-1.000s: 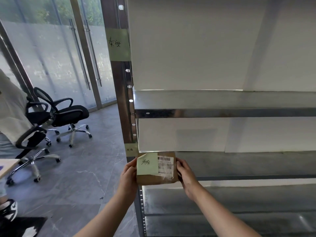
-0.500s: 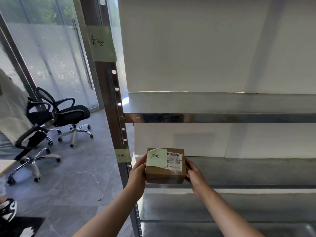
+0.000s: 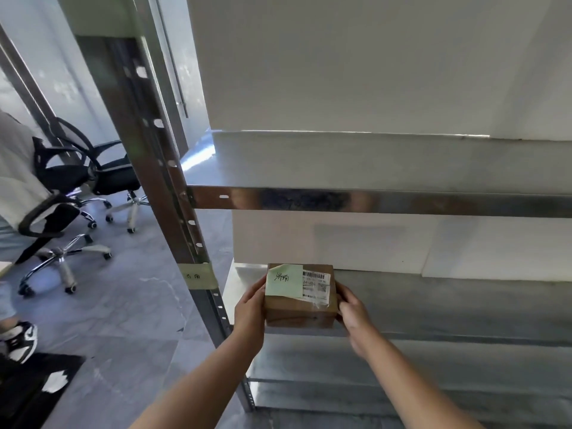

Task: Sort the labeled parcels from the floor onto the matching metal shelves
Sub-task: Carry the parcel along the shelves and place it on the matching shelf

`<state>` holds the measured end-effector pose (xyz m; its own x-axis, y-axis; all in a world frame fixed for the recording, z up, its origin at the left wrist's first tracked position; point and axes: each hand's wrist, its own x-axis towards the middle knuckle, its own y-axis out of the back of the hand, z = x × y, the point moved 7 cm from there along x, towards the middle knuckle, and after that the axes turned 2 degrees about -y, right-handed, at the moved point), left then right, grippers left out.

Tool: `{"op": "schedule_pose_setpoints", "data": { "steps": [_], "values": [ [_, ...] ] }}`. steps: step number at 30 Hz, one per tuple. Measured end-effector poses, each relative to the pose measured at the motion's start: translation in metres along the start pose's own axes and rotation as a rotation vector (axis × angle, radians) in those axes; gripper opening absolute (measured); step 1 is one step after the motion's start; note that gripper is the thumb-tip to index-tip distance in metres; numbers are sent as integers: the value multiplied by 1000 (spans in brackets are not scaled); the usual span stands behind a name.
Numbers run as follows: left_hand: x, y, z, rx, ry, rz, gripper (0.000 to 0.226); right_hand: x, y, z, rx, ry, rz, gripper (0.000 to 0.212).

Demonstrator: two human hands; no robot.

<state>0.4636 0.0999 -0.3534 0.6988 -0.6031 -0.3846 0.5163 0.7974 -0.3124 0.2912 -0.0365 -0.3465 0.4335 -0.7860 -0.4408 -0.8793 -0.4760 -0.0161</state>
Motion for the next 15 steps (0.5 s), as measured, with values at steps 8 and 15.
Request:
{"op": "schedule_pose_setpoints", "data": {
  "steps": [8, 15],
  "values": [
    [20, -1, -17, -10, 23, 33, 29, 28, -1, 13, -35, -5, 3, 44],
    [25, -6, -23, 12, 15, 25, 33, 35, -2, 20, -54, -10, -40, 47]
  ]
}}
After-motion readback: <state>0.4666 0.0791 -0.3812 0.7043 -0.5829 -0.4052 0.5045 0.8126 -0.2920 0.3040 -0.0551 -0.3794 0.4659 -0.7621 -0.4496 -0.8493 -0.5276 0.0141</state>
